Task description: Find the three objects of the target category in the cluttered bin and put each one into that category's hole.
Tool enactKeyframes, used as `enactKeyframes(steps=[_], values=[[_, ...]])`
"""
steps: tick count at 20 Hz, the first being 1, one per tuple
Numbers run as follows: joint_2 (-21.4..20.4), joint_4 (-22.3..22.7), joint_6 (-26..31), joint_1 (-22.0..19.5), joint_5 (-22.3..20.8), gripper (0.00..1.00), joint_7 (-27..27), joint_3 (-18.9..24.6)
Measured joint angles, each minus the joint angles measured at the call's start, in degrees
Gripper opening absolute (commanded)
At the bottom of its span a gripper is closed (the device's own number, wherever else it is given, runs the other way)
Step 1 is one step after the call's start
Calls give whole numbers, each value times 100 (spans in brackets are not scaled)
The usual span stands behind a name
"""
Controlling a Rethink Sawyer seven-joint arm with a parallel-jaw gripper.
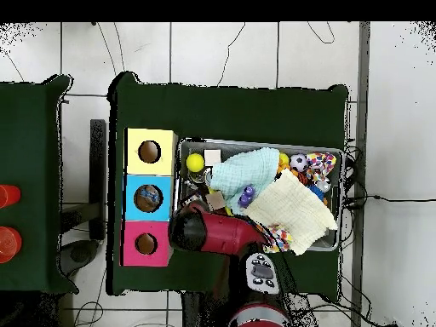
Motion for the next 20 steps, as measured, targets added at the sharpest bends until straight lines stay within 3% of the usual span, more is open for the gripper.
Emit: enactKeyframes(steps=[9, 20], values=[[252, -117, -20, -35, 147, 100, 0, -237], [430, -99, -239, -149, 188, 100, 0, -227]])
